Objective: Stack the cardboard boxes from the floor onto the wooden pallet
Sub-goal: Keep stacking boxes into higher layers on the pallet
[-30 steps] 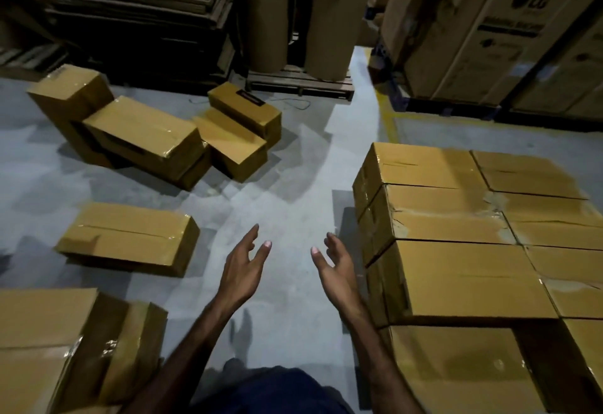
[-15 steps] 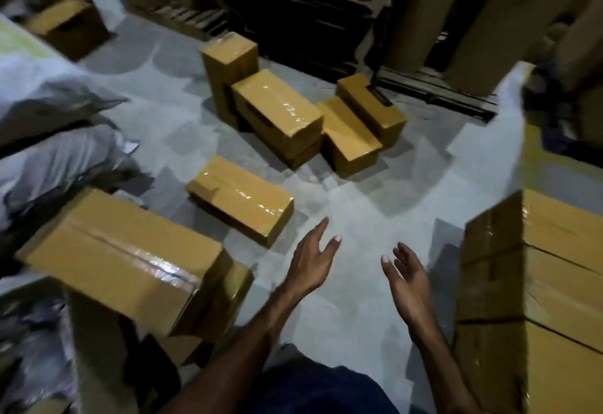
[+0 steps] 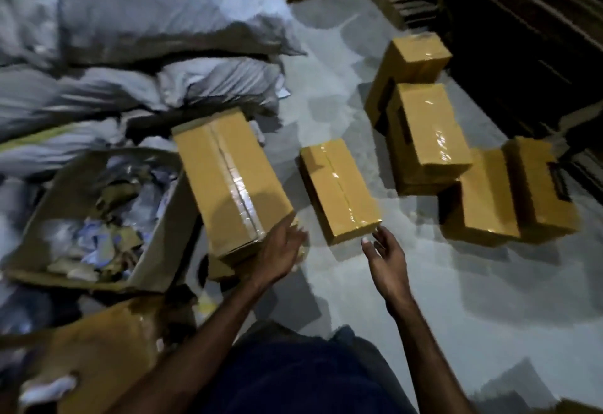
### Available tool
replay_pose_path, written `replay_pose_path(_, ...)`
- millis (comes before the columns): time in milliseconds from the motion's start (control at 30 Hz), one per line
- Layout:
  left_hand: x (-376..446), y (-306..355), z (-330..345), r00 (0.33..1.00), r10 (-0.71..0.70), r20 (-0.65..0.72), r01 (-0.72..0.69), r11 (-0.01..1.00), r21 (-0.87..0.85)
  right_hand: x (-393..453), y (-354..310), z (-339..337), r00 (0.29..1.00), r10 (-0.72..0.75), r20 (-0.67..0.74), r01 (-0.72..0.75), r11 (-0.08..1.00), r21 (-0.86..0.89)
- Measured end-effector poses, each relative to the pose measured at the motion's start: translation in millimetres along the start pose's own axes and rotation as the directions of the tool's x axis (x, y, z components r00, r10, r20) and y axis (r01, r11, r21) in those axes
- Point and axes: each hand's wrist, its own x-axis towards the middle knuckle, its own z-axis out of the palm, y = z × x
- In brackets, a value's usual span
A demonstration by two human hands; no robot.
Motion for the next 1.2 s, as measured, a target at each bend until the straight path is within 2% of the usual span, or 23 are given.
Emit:
replay_pose_path(133,-20,-12,-24,0.966,-0.073,-0.247,0.083,0.996,0.03,42,-16,20,0.984,-0.021,0.176,0.03,0.998,-0.052)
replay_pose_path(267,-39,-37,-33,0.909,-0.205,-0.364,0.204,0.978,-0.044,69,-17,49,0.944,-0.024,0.328,0.054,0.995,-0.084)
replay_pose_path(400,-43,-60,-47,0.848,-0.25,-0.468,0.284,0.959,0.001,82,-16,81,0.91,0.004,0.414,0.061,0.988,-0.143)
replay_pose_path(633,-1,-78,-90,0.825,-0.312,-0.471,0.29,0.949,-0.121,114,-26,140,0.87,0.033,0.492,0.119,0.954,-0.274)
replay_pose_path(800,75,-143,-115,0.857,-0.384,-0.343,0.385,0.921,-0.069,169,-22,182,0.917,0.12,0.38,0.033,0.928,-0.372)
replay_pose_path(900,114,-148,-141,0.825,-0.457,-0.333,0.46,0.885,-0.075,206,-6,210,0.926,0.205,0.318,-0.066,0.915,-0.398)
replay_pose_path(1100,207,-257,-181,0.749,-0.591,-0.3,0.523,0.805,-0.28,276,29,271,0.905,0.318,0.28,-0.181,0.888,-0.423)
replay_pose_path(1200,232,-231,-197,0.725,-0.636,-0.265,0.52,0.757,-0.394,295,33,295,0.905,0.326,0.272,-0.195,0.889,-0.415)
